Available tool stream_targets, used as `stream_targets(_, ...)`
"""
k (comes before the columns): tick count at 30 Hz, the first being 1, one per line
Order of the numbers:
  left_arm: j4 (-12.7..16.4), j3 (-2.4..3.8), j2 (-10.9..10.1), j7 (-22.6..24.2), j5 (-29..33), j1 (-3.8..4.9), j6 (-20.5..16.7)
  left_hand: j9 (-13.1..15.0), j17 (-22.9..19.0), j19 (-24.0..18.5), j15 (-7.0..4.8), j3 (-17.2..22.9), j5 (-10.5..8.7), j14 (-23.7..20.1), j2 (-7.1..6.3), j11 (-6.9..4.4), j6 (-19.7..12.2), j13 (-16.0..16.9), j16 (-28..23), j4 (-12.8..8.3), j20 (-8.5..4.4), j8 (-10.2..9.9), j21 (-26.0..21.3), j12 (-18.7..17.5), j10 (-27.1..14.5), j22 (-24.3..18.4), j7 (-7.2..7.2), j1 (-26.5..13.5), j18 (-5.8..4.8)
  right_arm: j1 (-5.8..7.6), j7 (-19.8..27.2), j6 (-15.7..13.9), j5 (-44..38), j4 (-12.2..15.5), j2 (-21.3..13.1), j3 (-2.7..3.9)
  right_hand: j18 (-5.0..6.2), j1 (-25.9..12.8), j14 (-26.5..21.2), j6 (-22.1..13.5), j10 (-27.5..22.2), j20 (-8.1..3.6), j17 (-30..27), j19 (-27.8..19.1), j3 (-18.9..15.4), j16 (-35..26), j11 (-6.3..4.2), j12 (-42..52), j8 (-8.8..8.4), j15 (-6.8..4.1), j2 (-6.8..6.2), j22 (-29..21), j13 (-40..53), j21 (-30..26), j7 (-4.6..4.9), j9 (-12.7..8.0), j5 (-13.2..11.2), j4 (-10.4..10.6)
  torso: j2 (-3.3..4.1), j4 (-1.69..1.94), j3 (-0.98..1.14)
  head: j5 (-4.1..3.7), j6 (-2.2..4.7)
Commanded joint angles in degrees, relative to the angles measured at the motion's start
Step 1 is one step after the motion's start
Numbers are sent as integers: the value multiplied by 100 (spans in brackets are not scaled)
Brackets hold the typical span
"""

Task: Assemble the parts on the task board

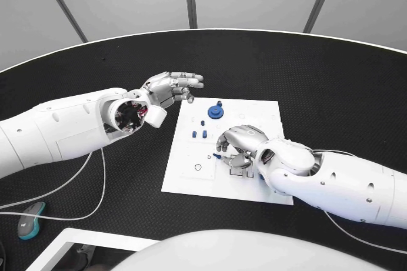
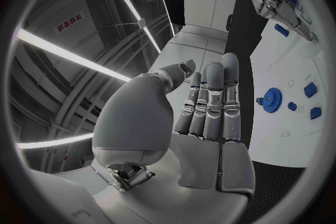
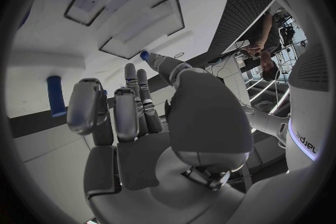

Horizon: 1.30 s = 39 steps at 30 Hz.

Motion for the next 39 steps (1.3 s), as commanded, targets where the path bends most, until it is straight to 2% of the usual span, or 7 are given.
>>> stream_targets(1, 0, 0, 1, -2, 0, 0, 1, 1, -10, -7, 18, -28, 3, -40, 33, 10, -5, 8, 28, 1, 26, -39, -23, 27, -41, -6, 44, 23, 80, -18, -23, 7, 29, -7, 17, 0, -47, -52, 272, 49, 52, -13, 8, 124, -10, 34, -15, 19, 33, -39, -8, 408, 9, 33, 12, 9, -28, 30, -3, -3, 6, -2, -5)
stream_targets(32, 5, 0, 4, -26, 0, 1, 2, 0, -17, -7, 21, -34, 2, -52, 34, 16, -15, 10, 36, -11, 29, -50, -28, 34, -58, -8, 49, 42, 80, -121, -115, 3, 58, -191, 223, 1, -69, 71, 288, 182, 233, -65, 53, 161, 11, 83, -95, 21, 144, -104, 46, 485, 38, 153, -73, 68, -13, 4, -5, -6, 7, 9, -5)
stream_targets(39, -1, 0, 10, -31, 0, 1, 1, -1, -20, -7, 23, -38, 1, -55, 32, 18, -21, 10, 39, -13, 31, -54, -29, 34, -65, -9, 51, 44, 80, -124, -116, -63, 58, -224, 248, 2, -77, 253, 292, 259, 341, -102, 67, 172, 66, 102, -140, 29, 234, -144, 155, 518, 71, 198, -113, 115, -139, -91, -9, -7, 6, 9, -5)
